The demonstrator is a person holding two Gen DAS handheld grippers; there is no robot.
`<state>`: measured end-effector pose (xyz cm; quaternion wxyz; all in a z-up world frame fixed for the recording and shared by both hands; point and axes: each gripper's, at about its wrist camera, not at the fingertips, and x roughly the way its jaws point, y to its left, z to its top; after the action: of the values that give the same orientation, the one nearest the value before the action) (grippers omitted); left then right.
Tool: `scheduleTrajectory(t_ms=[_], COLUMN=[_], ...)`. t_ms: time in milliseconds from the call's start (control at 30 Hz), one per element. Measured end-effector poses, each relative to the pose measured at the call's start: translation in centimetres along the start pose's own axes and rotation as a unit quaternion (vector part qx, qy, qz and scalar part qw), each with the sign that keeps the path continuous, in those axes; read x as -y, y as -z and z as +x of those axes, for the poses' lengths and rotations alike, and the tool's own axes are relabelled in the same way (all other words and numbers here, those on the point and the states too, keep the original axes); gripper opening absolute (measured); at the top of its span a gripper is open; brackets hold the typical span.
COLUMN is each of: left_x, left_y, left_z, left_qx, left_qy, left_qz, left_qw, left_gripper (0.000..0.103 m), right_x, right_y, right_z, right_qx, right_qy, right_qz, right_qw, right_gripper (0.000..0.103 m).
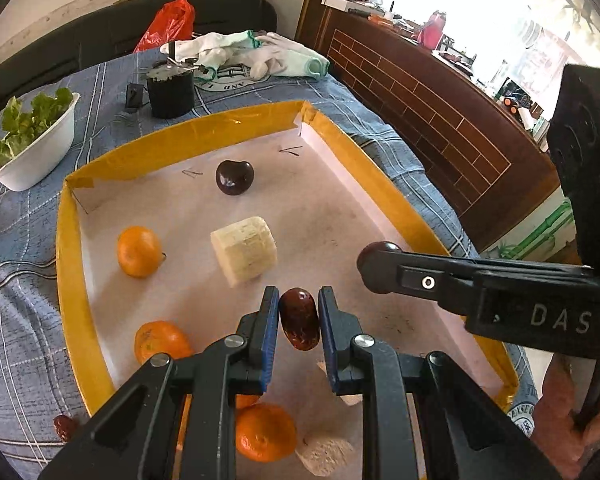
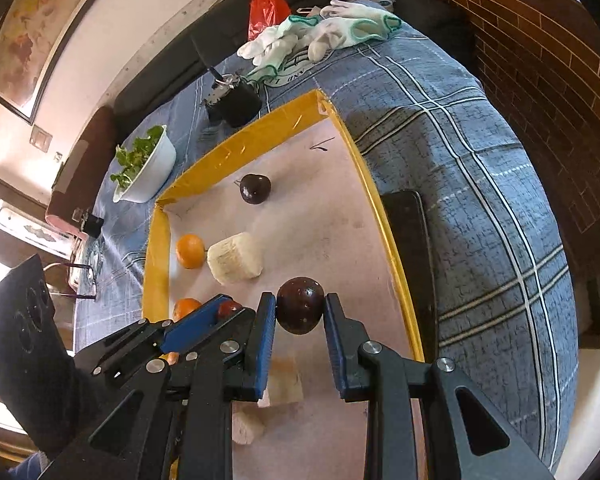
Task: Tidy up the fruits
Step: 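Open the left tool releasing the red date while the right tool releases the plum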
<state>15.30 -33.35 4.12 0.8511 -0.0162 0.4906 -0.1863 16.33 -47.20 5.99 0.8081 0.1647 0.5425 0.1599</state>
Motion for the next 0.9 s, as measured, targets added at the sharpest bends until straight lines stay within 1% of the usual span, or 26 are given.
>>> scheduleTrajectory(t_ms=[133, 333, 633, 767, 900], left_x=[0.2, 0.6, 1.0, 1.2, 1.3], left_y=[0.0, 0.2, 0.6, 0.8, 0.9], left_z=[0.6, 1.5, 1.9, 1.8, 1.6], left_qx=[-0.005, -0.013, -0.016, -0.014, -0.011], left_qy=[-0.004, -0.008, -0.020, -0.024, -0.029], left_qz=[0.005, 0.009, 0.015, 0.021, 0.024], left_qw=[1.0000, 0.9998, 0.9996, 0.9994, 0.9992], left_gripper=[0.019, 0.019, 0.019, 0.019, 0.019], right_x=[0.1, -0.2, -1.1, -1.0, -1.1], right_y=[-0.4, -0.6, -0.4, -0.3, -0.1], right_z=[0.7, 1.3, 1.8, 1.7, 1.4], right_qx=[-0.005, -0.008, -0.012, -0.015, -0.012], right_qy=[0.000, 0.013, 0.048, 0.049, 0.049], right_qz=[0.003, -0.011, -0.049, -0.051, -0.054], right_qw=[1.000, 1.000, 0.998, 0.997, 0.997], right_gripper=[0.028, 0.028, 0.028, 0.028, 0.031])
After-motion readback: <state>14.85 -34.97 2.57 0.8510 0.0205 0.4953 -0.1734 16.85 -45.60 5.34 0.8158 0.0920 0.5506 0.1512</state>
